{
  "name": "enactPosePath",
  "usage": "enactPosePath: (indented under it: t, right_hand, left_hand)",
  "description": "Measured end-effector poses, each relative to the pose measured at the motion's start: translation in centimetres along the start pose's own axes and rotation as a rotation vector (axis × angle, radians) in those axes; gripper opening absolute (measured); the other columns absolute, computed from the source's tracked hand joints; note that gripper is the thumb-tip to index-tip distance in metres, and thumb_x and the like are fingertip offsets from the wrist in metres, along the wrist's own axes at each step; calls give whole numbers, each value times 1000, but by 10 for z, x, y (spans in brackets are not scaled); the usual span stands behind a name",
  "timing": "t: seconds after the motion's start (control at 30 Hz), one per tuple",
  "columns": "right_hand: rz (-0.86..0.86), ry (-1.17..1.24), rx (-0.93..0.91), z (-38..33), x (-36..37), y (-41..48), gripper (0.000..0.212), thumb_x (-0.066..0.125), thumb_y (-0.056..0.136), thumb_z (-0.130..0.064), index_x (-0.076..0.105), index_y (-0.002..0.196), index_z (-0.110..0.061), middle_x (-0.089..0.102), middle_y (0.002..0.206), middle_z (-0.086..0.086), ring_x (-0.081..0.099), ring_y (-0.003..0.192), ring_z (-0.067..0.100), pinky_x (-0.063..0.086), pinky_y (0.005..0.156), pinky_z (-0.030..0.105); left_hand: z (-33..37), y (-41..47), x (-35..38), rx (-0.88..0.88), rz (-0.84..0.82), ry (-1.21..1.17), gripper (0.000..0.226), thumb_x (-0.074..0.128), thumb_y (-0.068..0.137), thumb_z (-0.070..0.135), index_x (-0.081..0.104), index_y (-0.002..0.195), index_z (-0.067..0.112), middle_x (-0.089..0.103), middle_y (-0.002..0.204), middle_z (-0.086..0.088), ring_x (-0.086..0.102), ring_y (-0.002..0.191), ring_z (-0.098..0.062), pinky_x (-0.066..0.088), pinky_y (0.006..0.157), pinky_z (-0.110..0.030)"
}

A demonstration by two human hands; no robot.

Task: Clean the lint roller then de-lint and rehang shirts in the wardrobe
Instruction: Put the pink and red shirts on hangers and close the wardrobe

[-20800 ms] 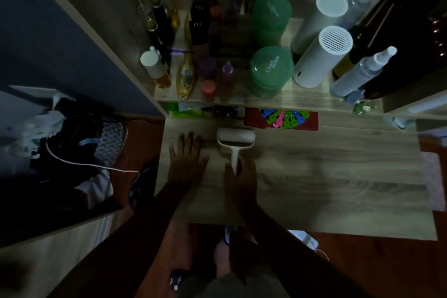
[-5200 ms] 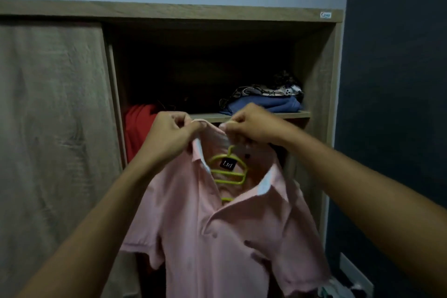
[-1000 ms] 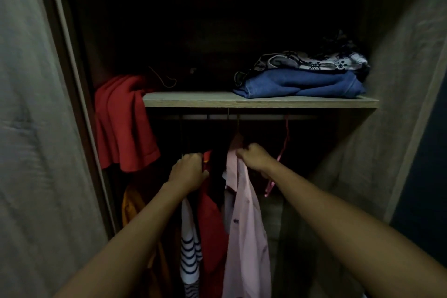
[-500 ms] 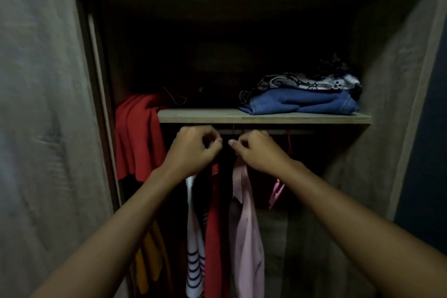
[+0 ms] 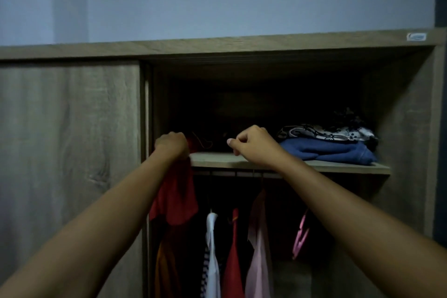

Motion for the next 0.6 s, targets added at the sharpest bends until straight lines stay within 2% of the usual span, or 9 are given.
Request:
enactPosePath:
  t: [0.1,0.23,0.33,0.37,0.4,0.43,0.47,0.53,0.6]
  right_hand:
    - [-21,25,62,6,13,0,45,62,94,-43,74,64,-13,51,43,-6,50,46,7,37,50,24]
    - [-29,58,106,4,29,-2,52,60,93,-52,71,72,-5,60,57,4,58,57,15,39,51,24]
    - [32,81,208,8,36,6,62,53,88,-67,57,68,-9,62,68,10,66,70,28,46,60,29]
    - [33,77,250,10,39,9,64,50,84,-75,59,77,-12,65,77,11,67,77,29,50,67,31]
    - [24,85,309,13,41,13,75,49,78,-81,61,96,-10,67,96,14,68,91,29,52,78,33]
    - [4,120,376,16,42,15,94,51,75,-84,55,125,-5,64,122,18,64,111,31,50,92,35]
    - [-24,158,437,16,42,17,110,53,73,-85,39,145,-3,52,142,20,55,127,34,46,103,36]
    - [-88,138,480,11,42,21,126,60,67,-85,22,155,-4,40,154,20,44,138,38,40,113,40]
    - [-173,-34,446,5,48,24,121,71,61,-80,34,150,-5,46,148,20,49,133,37,43,109,41]
  left_hand:
    - [2,-16,-5,40,108,-71,29,57,93,19,59,118,4,62,108,-15,63,100,-33,51,82,-43]
    - [4,-54,-8,116,167,-161,38,58,92,30,58,117,2,60,120,-23,59,111,-43,49,88,-44]
    - [20,-92,-6,309,173,-181,37,58,93,37,60,102,1,65,111,-24,61,105,-42,48,82,-42]
    - [28,-107,-6,388,173,-187,34,57,94,37,60,99,3,65,108,-23,62,103,-41,47,80,-42]
    - [37,-123,-6,461,171,-189,32,56,95,37,58,98,5,65,108,-21,61,103,-39,45,80,-42]
    - [45,-138,-6,524,173,-185,31,54,96,37,57,99,7,63,109,-18,60,104,-38,44,81,-43]
    - [52,-151,-6,575,178,-175,30,53,97,38,56,102,8,61,110,-15,59,104,-37,45,82,-43]
    - [62,-172,-9,646,198,-168,31,50,97,40,55,106,11,59,111,-12,59,103,-36,48,82,-45]
    - [67,-184,-15,690,234,-192,31,49,98,40,55,107,11,59,111,-11,59,102,-35,48,82,-45]
Point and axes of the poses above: each hand's wrist, its own y-axis towards the middle knuckle, its own x-axis out of the palm, z = x × y, the point moved 8 cm from there along y, towards the middle knuckle
